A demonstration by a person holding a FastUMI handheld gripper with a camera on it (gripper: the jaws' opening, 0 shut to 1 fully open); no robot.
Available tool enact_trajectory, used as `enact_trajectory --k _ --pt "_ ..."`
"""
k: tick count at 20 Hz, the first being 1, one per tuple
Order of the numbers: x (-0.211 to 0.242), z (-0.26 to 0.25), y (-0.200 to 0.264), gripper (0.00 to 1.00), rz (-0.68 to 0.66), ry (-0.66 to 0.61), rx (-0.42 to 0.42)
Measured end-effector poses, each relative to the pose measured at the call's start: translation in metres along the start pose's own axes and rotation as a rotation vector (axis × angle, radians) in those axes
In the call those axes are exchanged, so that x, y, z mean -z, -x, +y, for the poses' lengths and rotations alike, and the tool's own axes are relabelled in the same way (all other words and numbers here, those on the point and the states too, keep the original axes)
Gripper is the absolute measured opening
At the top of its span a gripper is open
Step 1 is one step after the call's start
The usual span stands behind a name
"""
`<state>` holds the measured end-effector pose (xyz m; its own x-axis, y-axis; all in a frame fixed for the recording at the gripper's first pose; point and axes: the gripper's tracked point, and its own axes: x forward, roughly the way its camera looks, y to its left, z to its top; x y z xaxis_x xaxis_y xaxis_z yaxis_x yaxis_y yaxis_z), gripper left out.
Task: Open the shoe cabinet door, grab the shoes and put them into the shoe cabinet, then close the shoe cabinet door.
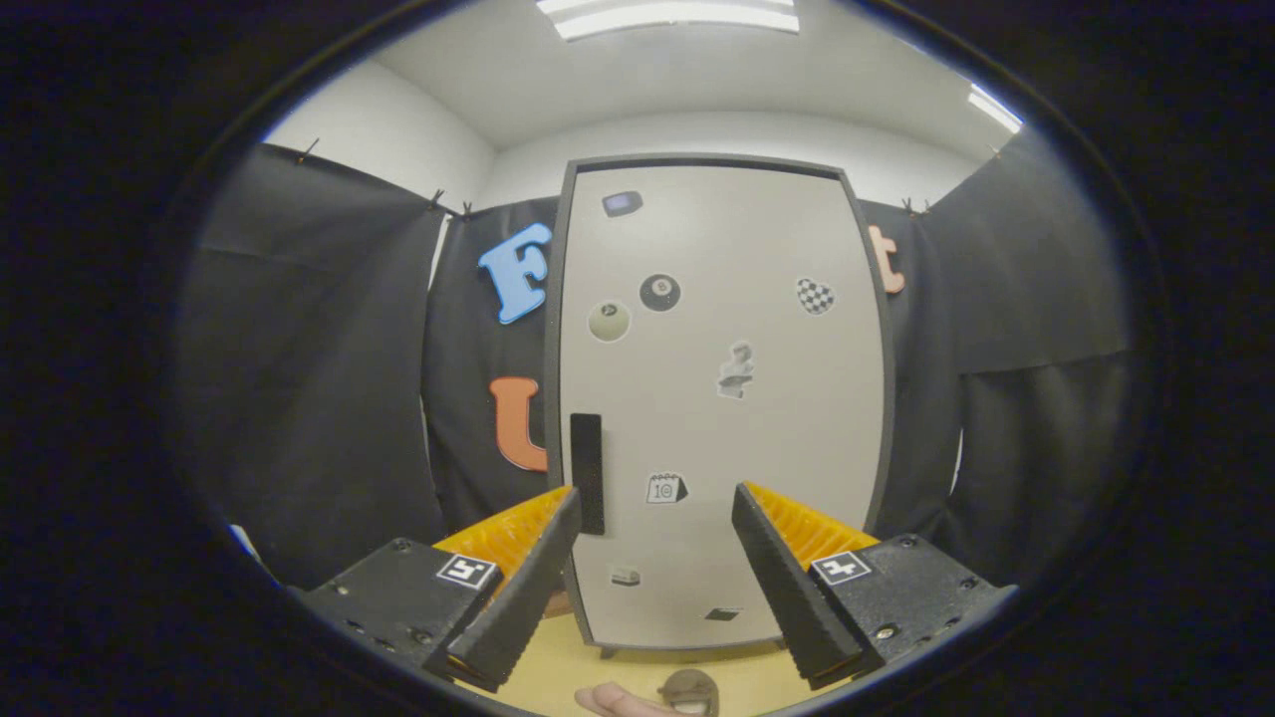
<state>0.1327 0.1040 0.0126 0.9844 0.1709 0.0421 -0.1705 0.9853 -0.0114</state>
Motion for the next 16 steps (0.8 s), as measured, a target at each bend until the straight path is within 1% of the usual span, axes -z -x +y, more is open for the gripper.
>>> enact_trajectory --k 4,6,8,10,14,15,16 --pt "0.015 0.03 -0.052 1.0 0.05 0.002 -0.019" --pt "0.029 0.041 -0.077 1.0 0.096 0.014 -0.03" --pt "0.031 0.046 -0.097 0.98 0.095 0.007 -0.028" --pt "0.035 0.044 -0.118 0.92 0.095 0.01 0.002" --pt "0.048 0.042 -0.146 0.7 0.159 -0.018 0.053" --pt "0.05 0.045 -0.15 0.53 0.175 -0.029 0.042" --pt "0.05 0.041 -0.154 0.46 0.171 -0.026 0.058"
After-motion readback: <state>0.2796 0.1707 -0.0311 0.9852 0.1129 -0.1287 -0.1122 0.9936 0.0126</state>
